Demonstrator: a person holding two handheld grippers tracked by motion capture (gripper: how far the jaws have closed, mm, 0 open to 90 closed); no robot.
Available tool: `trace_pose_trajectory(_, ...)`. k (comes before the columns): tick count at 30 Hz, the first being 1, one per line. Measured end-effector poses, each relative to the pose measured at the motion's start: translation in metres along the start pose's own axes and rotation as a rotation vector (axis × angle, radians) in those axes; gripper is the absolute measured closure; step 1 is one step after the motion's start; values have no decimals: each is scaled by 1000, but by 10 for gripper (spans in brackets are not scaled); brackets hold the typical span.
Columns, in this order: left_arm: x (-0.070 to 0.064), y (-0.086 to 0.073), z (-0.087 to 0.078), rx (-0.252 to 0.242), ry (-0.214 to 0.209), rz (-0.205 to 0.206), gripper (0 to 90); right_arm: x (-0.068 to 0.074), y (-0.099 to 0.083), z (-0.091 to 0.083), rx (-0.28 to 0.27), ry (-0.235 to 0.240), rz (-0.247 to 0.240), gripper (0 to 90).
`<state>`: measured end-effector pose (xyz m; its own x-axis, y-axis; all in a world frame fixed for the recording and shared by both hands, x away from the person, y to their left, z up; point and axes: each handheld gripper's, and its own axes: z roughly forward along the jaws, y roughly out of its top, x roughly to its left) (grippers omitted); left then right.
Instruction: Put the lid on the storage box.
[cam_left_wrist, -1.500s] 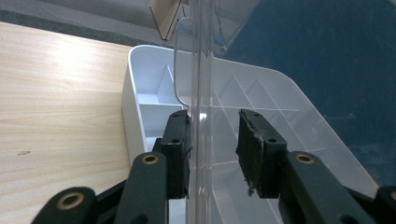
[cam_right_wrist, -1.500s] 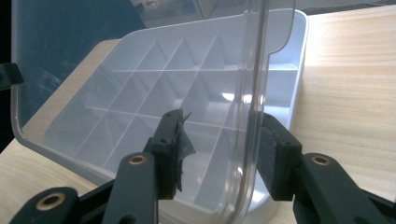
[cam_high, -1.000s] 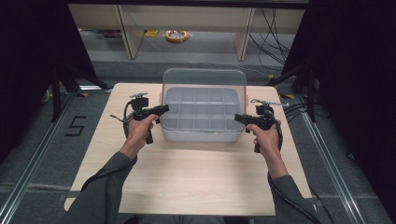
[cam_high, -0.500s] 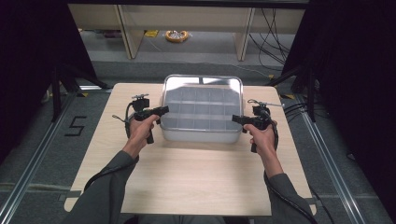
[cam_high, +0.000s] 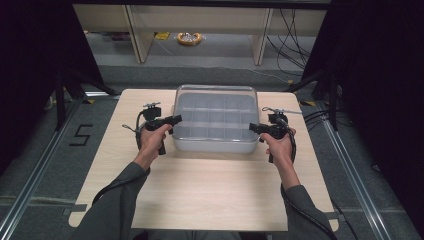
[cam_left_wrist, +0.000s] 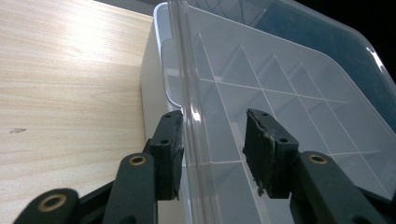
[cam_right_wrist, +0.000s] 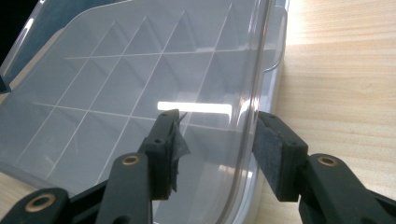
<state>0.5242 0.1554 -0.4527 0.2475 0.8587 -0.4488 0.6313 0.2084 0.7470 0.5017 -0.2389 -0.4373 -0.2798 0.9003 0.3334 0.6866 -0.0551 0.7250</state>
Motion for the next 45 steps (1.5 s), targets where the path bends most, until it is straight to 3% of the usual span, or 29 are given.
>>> trace_pose_trajectory(5, -2, -2, 0, -11, 8, 8, 555, 7, 0, 0, 9, -24, 20, 506)
trace_pose_trajectory(7, -2, -2, 0, -13, 12, 11, 552, 8, 1, 1, 11, -35, 1, 494)
trace_pose_trajectory(8, -3, -2, 0, -13, 16, 15, 544, 8, 2, 4, 7, -65, -49, 475)
trace_pose_trajectory(10, -5, -2, 1, -14, 24, 24, 533, 11, 2, 4, 9, -70, -27, 471)
trace_pose_trajectory(17, -6, -2, 1, -12, 26, 35, 527, 12, 2, 5, 12, -87, -58, 456)
trace_pose_trajectory(18, -6, -2, 1, -12, 24, 34, 527, 17, 1, 3, 23, -81, 6, 451)
trace_pose_trajectory(23, -4, -4, 0, -26, 14, 47, 524, 7, -1, 3, -10, -42, -13, 477)
trace_pose_trajectory(24, -4, -5, 0, -29, 36, 71, 524, 5, -2, 4, -21, -37, -28, 481)
trace_pose_trajectory(25, -5, -6, 0, -23, 61, 120, 592, 1, -3, 3, -46, -2, 9, 492)
trace_pose_trajectory(26, -6, -9, 1, -22, 82, 159, 592, 2, -5, 2, -37, 10, 87, 488)
trace_pose_trajectory(27, -6, -12, 2, -32, 70, 155, 567, -3, -5, 2, -47, 29, 57, 512)
trace_pose_trajectory(28, -6, -14, 2, -31, 69, 141, 565, -4, -5, 2, -52, 18, 34, 512)
trace_pose_trajectory(40, 0, -14, -1, -17, 30, 125, 577, -4, -4, -2, -25, 34, 42, 511)
trace_pose_trajectory(41, -1, -14, -1, -18, 34, 129, 577, -2, -4, -3, -12, 47, 82, 512)
trace_pose_trajectory(42, 0, -14, -1, -14, 38, 132, 578, -7, -3, -3, -21, 34, 41, 507)
trace_pose_trajectory(44, 1, -14, -1, -12, 33, 122, 576, -11, -2, -7, -25, 28, 50, 498)
trace_pose_trajectory(45, 2, -14, -1, -10, 28, 112, 578, -9, -3, -10, -17, 35, 118, 500)
